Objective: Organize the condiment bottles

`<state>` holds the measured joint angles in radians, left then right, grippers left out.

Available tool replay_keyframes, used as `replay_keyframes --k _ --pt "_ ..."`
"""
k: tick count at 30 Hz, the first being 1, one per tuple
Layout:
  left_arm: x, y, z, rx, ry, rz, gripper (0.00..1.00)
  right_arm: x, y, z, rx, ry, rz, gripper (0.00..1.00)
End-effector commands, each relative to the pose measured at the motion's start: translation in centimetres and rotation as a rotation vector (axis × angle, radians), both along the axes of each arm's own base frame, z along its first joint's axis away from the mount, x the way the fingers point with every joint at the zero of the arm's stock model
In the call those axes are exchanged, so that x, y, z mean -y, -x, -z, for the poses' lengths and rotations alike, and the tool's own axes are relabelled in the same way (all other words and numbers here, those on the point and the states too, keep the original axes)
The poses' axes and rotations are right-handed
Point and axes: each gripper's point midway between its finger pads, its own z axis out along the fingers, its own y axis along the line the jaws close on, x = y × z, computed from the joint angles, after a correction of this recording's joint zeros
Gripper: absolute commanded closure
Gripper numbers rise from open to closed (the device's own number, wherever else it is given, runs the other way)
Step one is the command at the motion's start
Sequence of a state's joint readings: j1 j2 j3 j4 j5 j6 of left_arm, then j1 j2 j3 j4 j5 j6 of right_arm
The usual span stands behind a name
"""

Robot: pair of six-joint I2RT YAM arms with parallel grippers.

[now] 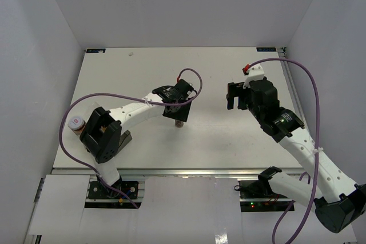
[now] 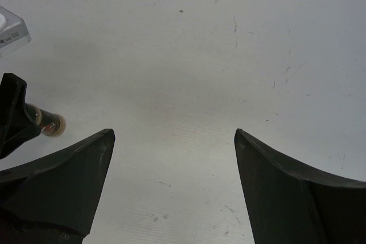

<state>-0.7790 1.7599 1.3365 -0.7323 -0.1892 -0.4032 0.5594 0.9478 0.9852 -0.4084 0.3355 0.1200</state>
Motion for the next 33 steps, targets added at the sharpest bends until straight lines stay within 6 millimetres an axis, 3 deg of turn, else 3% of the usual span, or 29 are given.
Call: replay_keyframes --k 1,6,9,12,16,23,28,33 --pt "-0.2 -0.4 -1.0 0.034 -0.004 -0.033 0.55 0.1 -0.3 -1.5 0.062 -0.021 0.007 0.08" --pt "-1.2 -0.8 -1.7 0.06 -0.028 -0.091 0.78 0.0 -0.3 -1.5 0.062 -0.022 0.002 0.08" --pt "-2.4 -1.1 -3.1 0.093 -0.044 -0.152 1.0 -0.1 -0.3 -1.6 0.063 -0.025 -0.003 0.08" --pt "-4.8 -1.1 -4.3 0.104 -0.078 -0.237 1.0 -0.1 -0.2 -1.8 0.069 -0.028 -0.008 0.08" --pt "-8.6 -0.6 -7.7 0.154 -0.065 -0.357 1.0 -0.3 -0.1 -2.0 0.074 -0.039 -0.019 0.08" --pt "-16.5 2.3 -11.3 0.181 -0.093 -0.548 1.0 -0.9 -0.4 -2.3 0.072 -0.046 -0.037 0.08" --pt "-19.2 5.3 -10.2 0.161 -0.077 -0.599 1.0 -1.5 -0.6 -2.1 0.058 -0.05 -0.055 0.08" --pt "-22.2 6.7 -7.9 0.138 -0.101 -0.682 1.0 -1.8 -0.7 -2.2 0.052 -0.057 -0.067 0.08"
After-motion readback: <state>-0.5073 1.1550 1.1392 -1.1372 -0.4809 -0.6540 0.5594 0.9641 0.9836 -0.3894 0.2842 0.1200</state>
